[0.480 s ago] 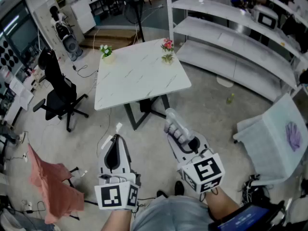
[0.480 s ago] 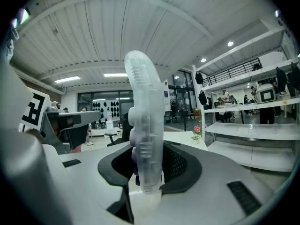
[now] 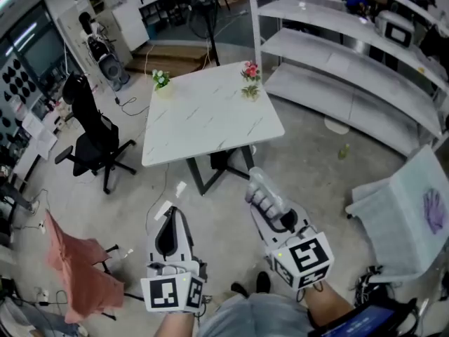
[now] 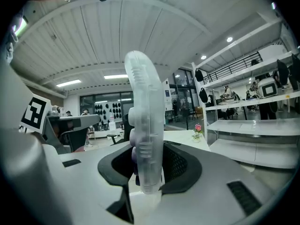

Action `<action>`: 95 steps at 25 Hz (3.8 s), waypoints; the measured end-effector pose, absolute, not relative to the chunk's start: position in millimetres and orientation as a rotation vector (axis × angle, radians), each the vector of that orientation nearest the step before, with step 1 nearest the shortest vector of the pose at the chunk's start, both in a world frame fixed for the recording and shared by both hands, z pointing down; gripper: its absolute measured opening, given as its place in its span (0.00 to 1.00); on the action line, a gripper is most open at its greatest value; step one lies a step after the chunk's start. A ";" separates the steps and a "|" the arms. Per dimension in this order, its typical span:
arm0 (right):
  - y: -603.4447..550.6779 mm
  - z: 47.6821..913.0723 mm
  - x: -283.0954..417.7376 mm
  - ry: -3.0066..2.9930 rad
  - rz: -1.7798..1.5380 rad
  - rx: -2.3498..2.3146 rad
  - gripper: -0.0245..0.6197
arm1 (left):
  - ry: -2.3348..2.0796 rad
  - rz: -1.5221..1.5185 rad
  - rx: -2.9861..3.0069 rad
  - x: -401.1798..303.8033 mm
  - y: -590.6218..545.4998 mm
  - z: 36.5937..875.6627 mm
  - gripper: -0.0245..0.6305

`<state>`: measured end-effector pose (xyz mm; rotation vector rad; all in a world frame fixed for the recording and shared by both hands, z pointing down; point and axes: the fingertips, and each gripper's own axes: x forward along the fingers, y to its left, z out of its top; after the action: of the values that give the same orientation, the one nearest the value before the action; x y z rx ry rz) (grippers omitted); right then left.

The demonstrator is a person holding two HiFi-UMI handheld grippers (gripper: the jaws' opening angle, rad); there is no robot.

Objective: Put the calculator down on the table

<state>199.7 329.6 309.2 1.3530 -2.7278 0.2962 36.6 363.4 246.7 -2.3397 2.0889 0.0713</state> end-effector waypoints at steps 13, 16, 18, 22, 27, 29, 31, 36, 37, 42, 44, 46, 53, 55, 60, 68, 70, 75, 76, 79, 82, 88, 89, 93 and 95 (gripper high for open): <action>276.2 335.0 168.6 -2.703 0.335 1.274 0.27 | 2.197 0.050 -2.306 -3.3 316.7 275.7 0.05; 247.9 343.7 150.4 -2.684 0.347 1.274 0.27 | 2.206 0.062 -2.315 -24.4 285.6 286.1 0.05; 225.9 349.6 136.0 -2.672 0.353 1.268 0.27 | 2.211 0.062 -2.315 -39.9 261.9 292.4 0.05; 179.6 354.0 99.2 -2.661 0.353 1.247 0.27 | 2.209 0.047 -2.304 -76.3 211.5 297.1 0.05; 129.0 341.1 60.7 -2.655 0.320 1.269 0.27 | 2.184 0.068 -2.311 -116.2 160.4 287.9 0.05; 110.9 334.5 48.4 -2.656 0.302 1.285 0.27 | 2.164 0.079 -2.316 -128.2 142.6 282.0 0.05; 96.2 329.1 39.8 -2.660 0.287 1.303 0.27 | 2.145 0.084 -2.323 -136.2 128.4 279.0 0.05; 68.8 324.9 31.8 -2.650 0.274 1.344 0.27 | 2.107 0.074 -2.368 -142.1 97.8 283.6 0.05; 64.0 325.3 32.5 -2.645 0.276 1.354 0.27 | 2.096 0.069 -2.382 -140.8 92.3 285.7 0.05; 40.1 331.7 37.8 -2.612 0.301 1.392 0.27 | 2.060 0.039 -2.447 -133.2 62.4 298.2 0.05; 28.8 335.3 40.3 -2.603 0.310 1.403 0.27 | 2.050 0.019 -2.465 -129.8 49.6 303.8 0.05; 14.8 339.4 42.6 -2.598 0.320 1.413 0.27 | 2.044 0.000 -2.477 -127.2 35.4 309.5 0.05; -55.7 363.3 45.1 -2.584 0.399 1.406 0.27 | 2.054 -0.086 -2.481 -128.4 -33.6 328.0 0.05; -79.2 368.6 43.3 -2.587 0.425 1.388 0.27 | 2.068 -0.115 -2.472 -130.3 -56.8 330.3 0.05; -139.5 373.8 37.6 -2.605 0.466 1.333 0.27 | 2.103 -0.133 -2.416 -134.5 -116.7 320.3 0.05; -209.3 353.2 22.0 -2.698 0.450 1.239 0.27 | 2.166 -0.166 -2.295 -146.4 -172.1 294.3 0.05; -219.9 345.5 17.9 -2.720 0.431 1.223 0.27 | 2.178 -0.144 -2.274 -147.0 -177.2 287.0 0.05; -234.7 336.8 3.0 -2.751 0.395 1.186 0.27 | 2.199 -0.129 -2.244 -153.3 -183.0 282.7 0.05; -237.5 337.5 -0.8 -2.752 0.386 1.178 0.27 | 2.202 -0.120 -2.240 -155.7 -184.7 283.6 0.05; -243.7 342.6 -13.2 -2.741 0.383 1.153 0.27 | 2.211 -0.102 -2.241 -164.4 -191.0 288.8 0.05; -245.7 351.7 -23.4 -2.712 0.406 1.137 0.27 | 2.208 -0.097 -2.262 -172.5 -195.7 296.7 0.05; -252.4 383.6 -46.3 -2.641 0.449 1.102 0.27 | 2.216 -0.094 -2.305 -190.6 -208.5 312.9 0.05; -252.9 390.6 -48.7 -2.625 0.463 1.097 0.27 | 2.228 -0.103 -2.312 -193.5 -209.9 318.1 0.05; -254.9 418.9 -57.4 -2.563 0.521 1.069 0.27 | 2.272 -0.142 -2.343 -203.8 -215.5 336.9 0.05; -256.3 432.8 -60.9 -2.537 0.547 1.057 0.27 | 2.277 -0.164 -2.355 -207.7 -218.8 345.3 0.05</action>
<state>-60.9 -256.3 432.8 1.0568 -2.5369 0.5466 -207.7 -218.8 345.3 -2.3554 2.2767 -0.1641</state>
